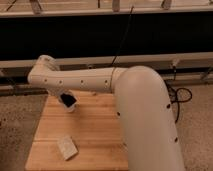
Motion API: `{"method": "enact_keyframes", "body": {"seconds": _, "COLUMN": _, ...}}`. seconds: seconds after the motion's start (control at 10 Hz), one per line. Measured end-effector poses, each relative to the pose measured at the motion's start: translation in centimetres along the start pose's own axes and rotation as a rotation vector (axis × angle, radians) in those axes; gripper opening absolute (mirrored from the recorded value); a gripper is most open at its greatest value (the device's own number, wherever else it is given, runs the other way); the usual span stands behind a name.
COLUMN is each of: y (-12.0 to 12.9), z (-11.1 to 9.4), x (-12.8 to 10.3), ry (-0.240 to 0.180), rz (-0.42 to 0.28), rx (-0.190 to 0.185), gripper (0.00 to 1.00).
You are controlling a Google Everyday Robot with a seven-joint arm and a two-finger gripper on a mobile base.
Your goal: Place the eraser in the ceramic cup
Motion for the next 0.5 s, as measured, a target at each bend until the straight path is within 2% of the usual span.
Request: {"method": "enact_keyframes", "body": {"seconds": 0.5, "y": -0.18, "z": 0.17, "x": 0.01, "ry": 0.012, "rz": -0.008, "rx": 0.015, "gripper": 0.7}}
